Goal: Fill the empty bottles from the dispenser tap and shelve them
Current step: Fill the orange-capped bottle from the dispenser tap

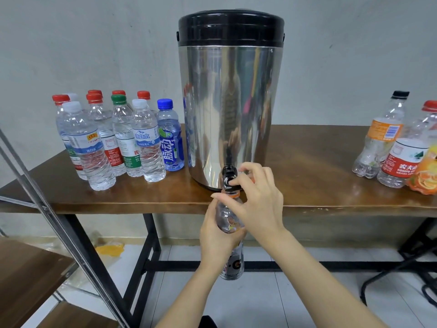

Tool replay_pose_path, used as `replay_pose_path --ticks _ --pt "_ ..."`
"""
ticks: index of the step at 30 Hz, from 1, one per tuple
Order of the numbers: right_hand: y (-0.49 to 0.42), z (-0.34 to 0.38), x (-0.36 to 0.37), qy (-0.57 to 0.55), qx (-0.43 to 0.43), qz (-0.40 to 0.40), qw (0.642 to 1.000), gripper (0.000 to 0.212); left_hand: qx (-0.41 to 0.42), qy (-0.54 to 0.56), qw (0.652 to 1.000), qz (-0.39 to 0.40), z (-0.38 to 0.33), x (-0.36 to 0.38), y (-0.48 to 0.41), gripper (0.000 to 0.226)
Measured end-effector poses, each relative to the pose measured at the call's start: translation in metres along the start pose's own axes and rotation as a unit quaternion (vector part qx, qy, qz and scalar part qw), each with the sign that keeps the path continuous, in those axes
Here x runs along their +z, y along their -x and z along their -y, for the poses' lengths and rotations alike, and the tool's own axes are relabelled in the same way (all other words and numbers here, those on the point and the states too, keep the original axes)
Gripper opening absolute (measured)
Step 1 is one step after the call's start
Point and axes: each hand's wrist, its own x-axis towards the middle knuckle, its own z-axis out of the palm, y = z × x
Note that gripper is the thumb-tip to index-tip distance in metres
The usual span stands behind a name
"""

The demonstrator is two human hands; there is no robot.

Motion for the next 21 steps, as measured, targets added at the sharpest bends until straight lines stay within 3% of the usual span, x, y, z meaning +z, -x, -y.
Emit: replay_pose_path --ticks 3,7,15,17,21 --pt "0.001 0.006 0.001 0.022 0.039 0.003 0.999 0.045 0.01 -0.001 1.0 -0.016 -0.002 0.002 0.001 0.087" --pt "0.0 0.001 -0.001 -0.025 0.06 0.005 0.998 0.024 0.026 -0.002 0.999 -0.02 -0.002 0.002 0.001 0.087" --pt "-0.02 -0.053 -0.017 -0.198 0.095 0.196 0.956 0.017 0.044 -0.021 0.999 -0.01 0.001 -0.003 0.0 0.086" --pt "-0.023 -0.057 -0.016 -0.207 0.096 0.191 0.955 0.015 0.045 -0.023 0.999 -0.01 0.001 -0.004 0.0 0.087" --pt "-0.019 -0.058 -0.013 -0.109 -0.011 0.119 0.987 0.023 0.052 -0.022 0.998 -0.004 0.0 -0.005 -0.001 0.085"
